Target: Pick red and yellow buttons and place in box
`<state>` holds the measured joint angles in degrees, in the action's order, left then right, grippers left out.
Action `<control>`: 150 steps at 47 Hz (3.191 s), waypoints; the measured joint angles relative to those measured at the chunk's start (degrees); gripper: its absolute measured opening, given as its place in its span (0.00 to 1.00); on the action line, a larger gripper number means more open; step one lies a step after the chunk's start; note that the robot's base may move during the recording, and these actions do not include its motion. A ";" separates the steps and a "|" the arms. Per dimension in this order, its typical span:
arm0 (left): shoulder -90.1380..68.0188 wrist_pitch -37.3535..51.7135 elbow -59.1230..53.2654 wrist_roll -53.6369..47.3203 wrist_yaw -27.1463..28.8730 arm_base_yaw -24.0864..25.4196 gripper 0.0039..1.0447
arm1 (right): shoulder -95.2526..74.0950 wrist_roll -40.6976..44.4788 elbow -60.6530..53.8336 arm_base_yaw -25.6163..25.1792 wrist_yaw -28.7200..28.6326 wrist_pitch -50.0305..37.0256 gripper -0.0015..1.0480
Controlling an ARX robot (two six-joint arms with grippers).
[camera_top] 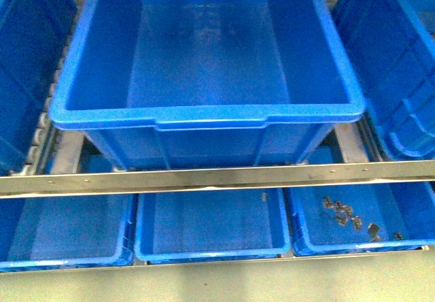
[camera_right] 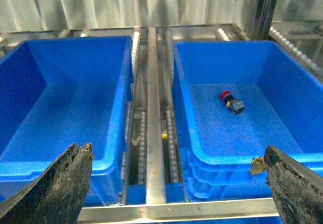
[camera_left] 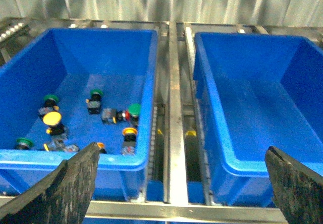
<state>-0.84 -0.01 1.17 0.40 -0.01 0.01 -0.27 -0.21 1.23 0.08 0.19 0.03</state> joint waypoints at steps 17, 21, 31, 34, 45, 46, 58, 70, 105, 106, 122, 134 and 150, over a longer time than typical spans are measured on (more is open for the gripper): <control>0.00 0.00 0.00 0.02 0.02 0.00 0.93 | 0.00 0.02 0.00 0.02 -0.07 0.02 0.94; 0.00 0.02 0.00 0.02 0.04 0.00 0.93 | 0.07 0.02 0.00 0.00 -0.09 0.02 0.94; 0.00 -0.04 0.00 0.02 0.35 -0.02 0.93 | 0.04 0.04 0.00 -0.07 -0.63 0.04 0.94; 0.00 -0.04 0.00 0.02 0.20 0.00 0.93 | 0.02 0.04 0.00 -0.09 -0.46 0.04 0.94; 0.00 -0.04 0.00 0.02 0.04 0.00 0.93 | 0.04 0.04 0.00 -0.09 -0.24 0.04 0.94; 0.00 -0.04 0.00 0.02 0.02 0.00 0.93 | 0.04 0.04 0.00 -0.09 -0.24 0.04 0.94; -14.73 -18.27 9.35 8.26 -6.60 0.87 0.93 | 0.04 0.04 0.00 -0.09 -0.22 0.04 0.94; -50.51 -5.84 29.09 14.40 -6.38 0.00 0.93 | 0.07 0.04 0.00 -0.09 -0.22 0.04 0.94; -107.23 -0.96 65.33 1.36 -4.70 -0.37 0.93 | 0.04 0.04 0.00 -0.09 -0.22 0.04 0.94; -108.15 -0.96 66.03 1.07 -4.68 -0.33 0.93 | 0.04 0.04 0.00 -0.09 -0.22 0.04 0.94; -123.99 -0.83 77.09 -7.13 -4.31 0.55 0.93 | 0.04 0.04 0.00 -0.09 -0.22 0.04 0.94; -130.05 -2.60 83.47 -7.98 -4.48 0.55 0.93 | 0.04 0.04 0.00 -0.09 -0.20 0.04 0.94; -133.44 -3.67 87.62 -8.02 -4.61 0.63 0.93 | 0.04 0.04 0.00 -0.09 -0.22 0.04 0.94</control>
<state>-134.28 -3.68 88.79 -7.62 -4.62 0.64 -0.23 -0.16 1.23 -0.01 -0.03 0.08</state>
